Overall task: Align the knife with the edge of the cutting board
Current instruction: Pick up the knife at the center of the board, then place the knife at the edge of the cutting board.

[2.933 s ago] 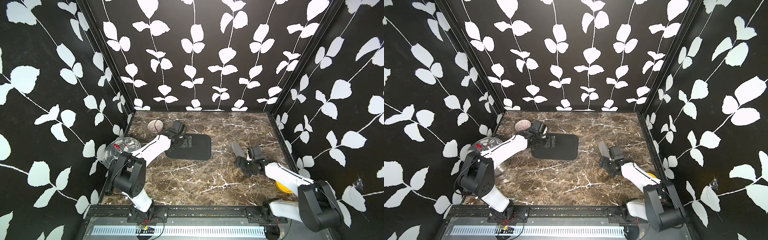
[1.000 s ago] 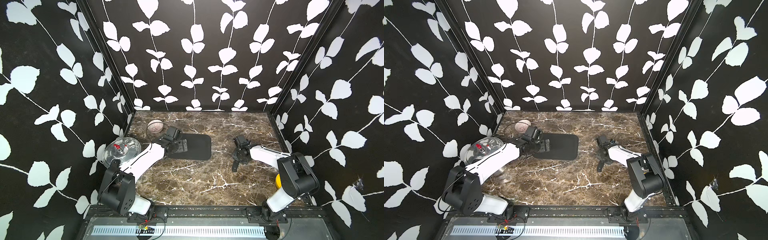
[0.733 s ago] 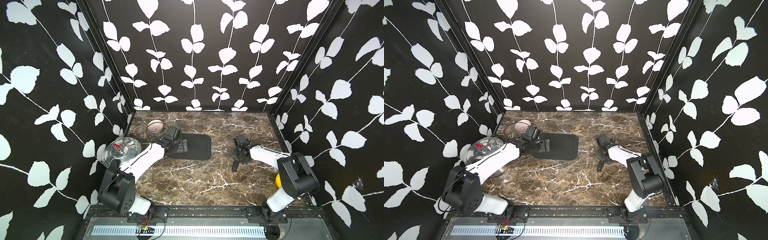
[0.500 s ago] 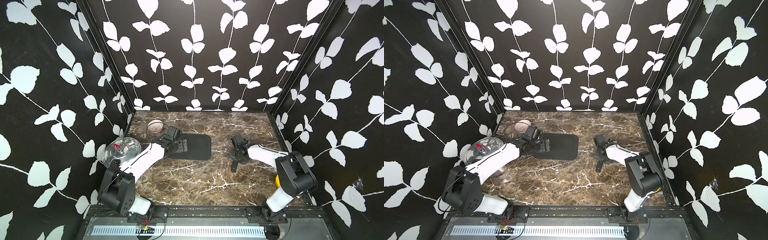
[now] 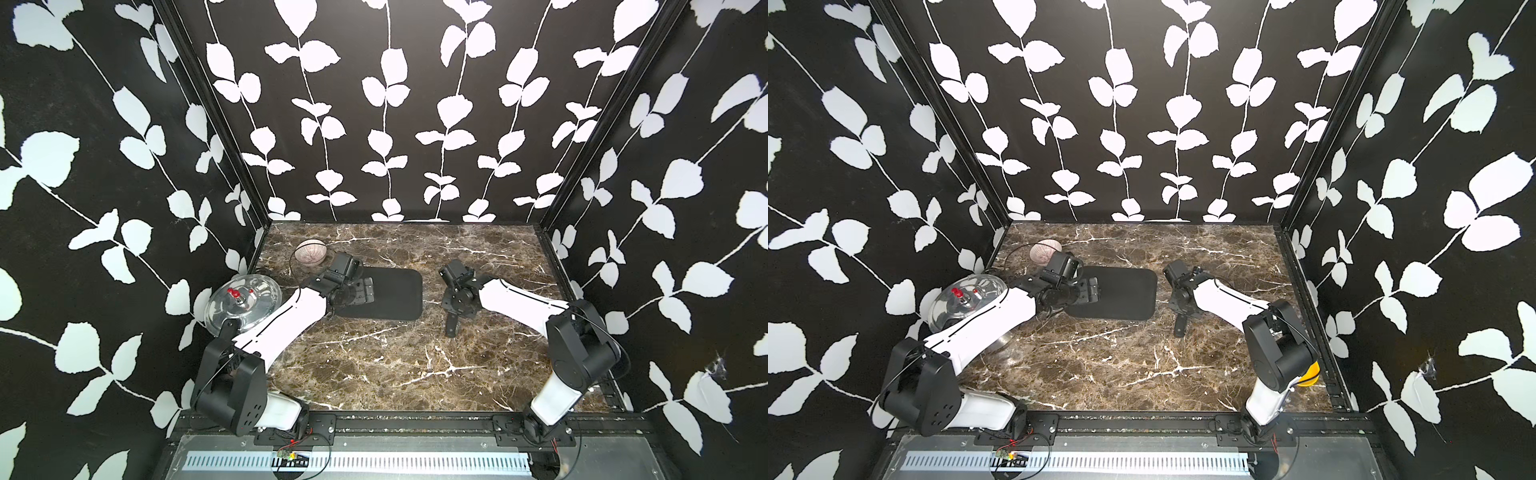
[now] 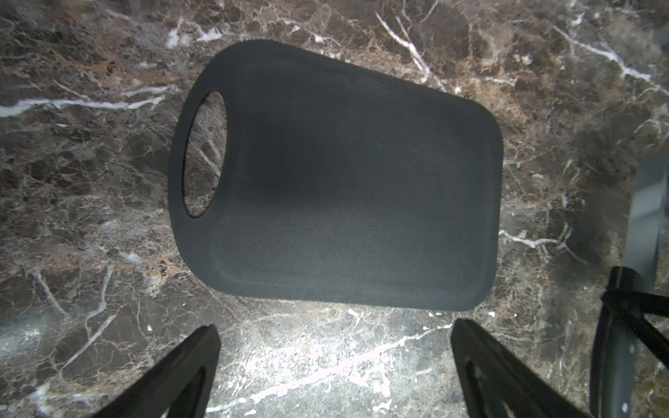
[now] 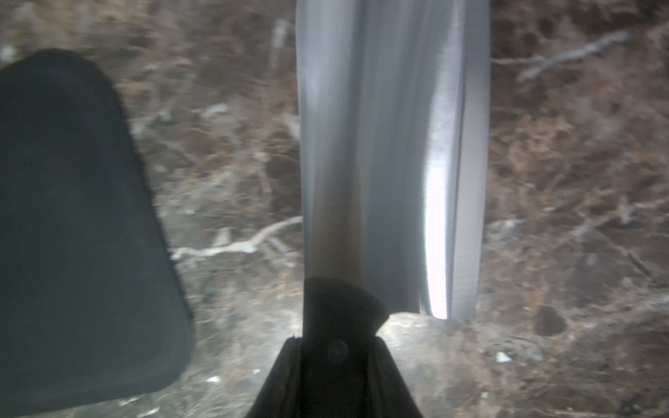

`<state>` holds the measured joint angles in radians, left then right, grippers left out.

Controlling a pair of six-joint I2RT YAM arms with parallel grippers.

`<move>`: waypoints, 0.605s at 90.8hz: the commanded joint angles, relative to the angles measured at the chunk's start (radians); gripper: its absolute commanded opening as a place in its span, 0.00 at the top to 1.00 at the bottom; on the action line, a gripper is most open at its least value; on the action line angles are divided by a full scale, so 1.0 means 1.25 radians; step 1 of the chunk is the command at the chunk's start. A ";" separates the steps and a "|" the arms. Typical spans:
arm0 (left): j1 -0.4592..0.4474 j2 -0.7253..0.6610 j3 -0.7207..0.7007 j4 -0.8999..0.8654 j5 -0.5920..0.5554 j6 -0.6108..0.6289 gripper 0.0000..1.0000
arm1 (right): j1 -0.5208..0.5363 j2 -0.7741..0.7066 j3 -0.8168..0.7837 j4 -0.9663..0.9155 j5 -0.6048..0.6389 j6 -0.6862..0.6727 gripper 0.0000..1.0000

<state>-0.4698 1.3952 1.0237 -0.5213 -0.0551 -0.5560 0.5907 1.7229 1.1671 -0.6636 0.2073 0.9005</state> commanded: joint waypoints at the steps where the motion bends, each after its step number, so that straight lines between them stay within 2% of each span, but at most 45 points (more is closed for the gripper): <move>1: -0.003 -0.034 -0.021 -0.007 -0.016 0.012 0.02 | 0.031 0.033 0.058 -0.012 0.011 0.013 1.00; 55: -0.002 -0.108 -0.062 -0.052 -0.056 0.026 0.01 | 0.135 0.273 0.403 -0.063 -0.007 0.019 1.00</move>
<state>-0.4698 1.2957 0.9638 -0.5476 -0.0978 -0.5396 0.7322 2.0331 1.6039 -0.7197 0.1959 0.9062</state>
